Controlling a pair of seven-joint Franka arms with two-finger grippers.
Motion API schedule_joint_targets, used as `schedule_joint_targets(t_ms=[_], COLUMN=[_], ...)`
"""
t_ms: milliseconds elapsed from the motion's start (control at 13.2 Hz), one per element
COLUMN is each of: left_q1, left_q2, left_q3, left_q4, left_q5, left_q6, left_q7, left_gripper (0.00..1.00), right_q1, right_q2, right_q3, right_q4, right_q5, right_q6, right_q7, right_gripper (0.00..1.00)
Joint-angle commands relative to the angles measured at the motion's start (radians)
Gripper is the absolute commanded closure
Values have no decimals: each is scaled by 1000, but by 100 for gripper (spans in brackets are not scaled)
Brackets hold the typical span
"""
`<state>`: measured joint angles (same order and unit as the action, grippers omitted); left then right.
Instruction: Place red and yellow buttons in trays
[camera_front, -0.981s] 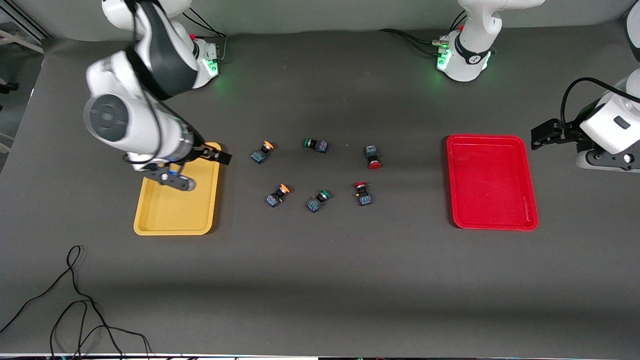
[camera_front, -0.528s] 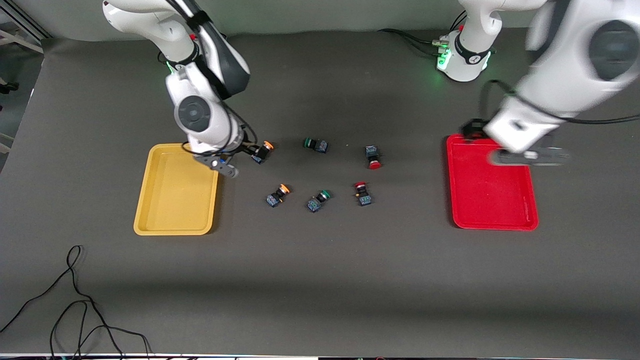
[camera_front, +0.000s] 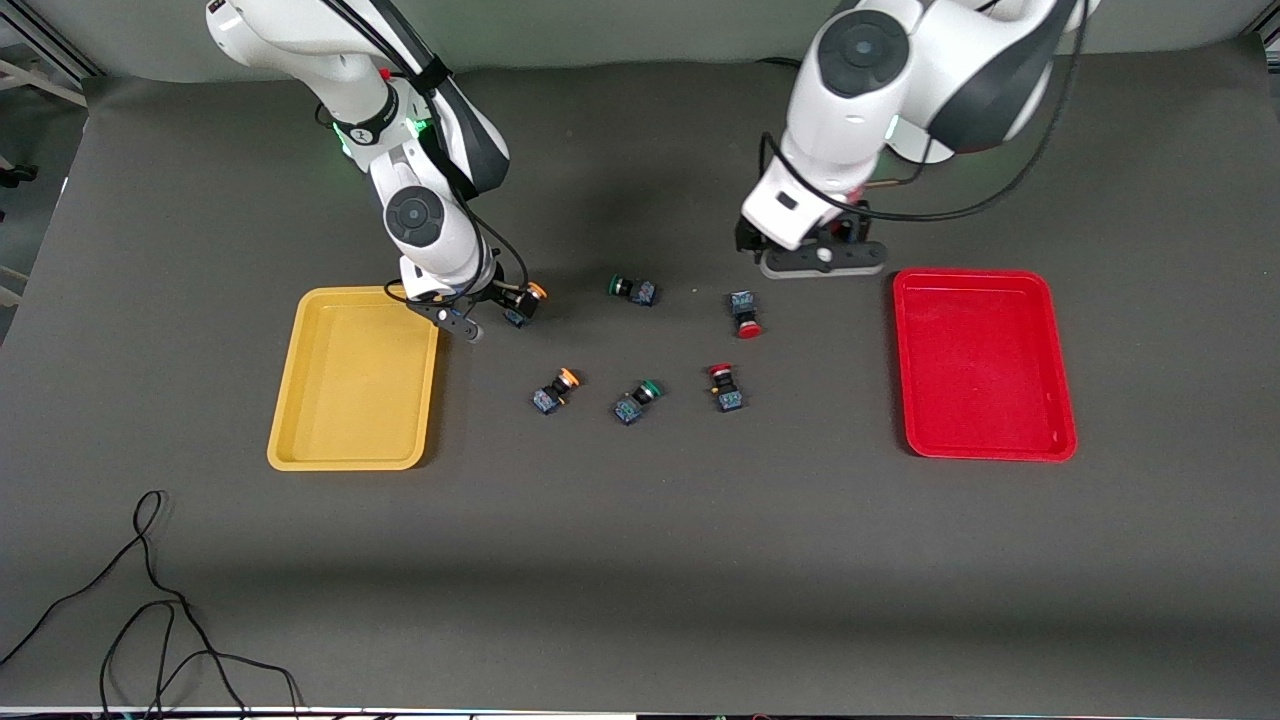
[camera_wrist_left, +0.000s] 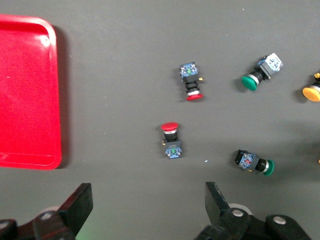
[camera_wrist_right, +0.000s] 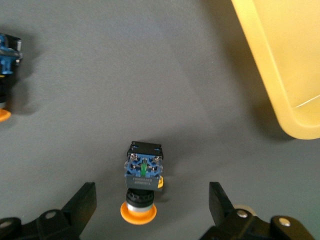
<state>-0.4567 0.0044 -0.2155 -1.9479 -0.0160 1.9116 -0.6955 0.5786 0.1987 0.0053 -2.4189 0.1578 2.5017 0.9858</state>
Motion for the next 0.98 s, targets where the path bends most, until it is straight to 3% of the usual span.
schedule_joint_targets(t_ms=[0, 226, 377, 453, 604, 679, 830, 906], left_q1=[-36, -53, -63, -63, -63, -63, -66, -65], left_q2=[-55, -14, 83, 126, 221, 265, 324, 344], left_q3=[19, 19, 19, 19, 21, 21, 21, 21], left_q4=[-147, -297, -310, -313, -312, -312, -309, -309], left_q5=[-5, -4, -1, 5, 10, 11, 24, 25], left_q6=[120, 367, 446, 489, 594, 645, 697, 714], left_q7=[-12, -12, -13, -13, -12, -12, -12, -12], left_gripper=[0, 0, 0, 0, 0, 0, 0, 0], right_q1=[32, 44, 46, 46, 46, 46, 44, 44], right_q2=[53, 103, 113, 119, 120, 117, 104, 78], right_q3=[-4, -4, -4, -4, -1, 1, -1, 1], right_q4=[1, -6, -8, -14, -15, -15, -15, -14], right_q5=[15, 31, 31, 31, 31, 31, 31, 31], right_q6=[83, 160, 170, 187, 197, 192, 175, 137], right_q7=[36, 39, 37, 37, 37, 39, 39, 39], right_gripper=[0, 0, 6, 20, 62, 77, 96, 100])
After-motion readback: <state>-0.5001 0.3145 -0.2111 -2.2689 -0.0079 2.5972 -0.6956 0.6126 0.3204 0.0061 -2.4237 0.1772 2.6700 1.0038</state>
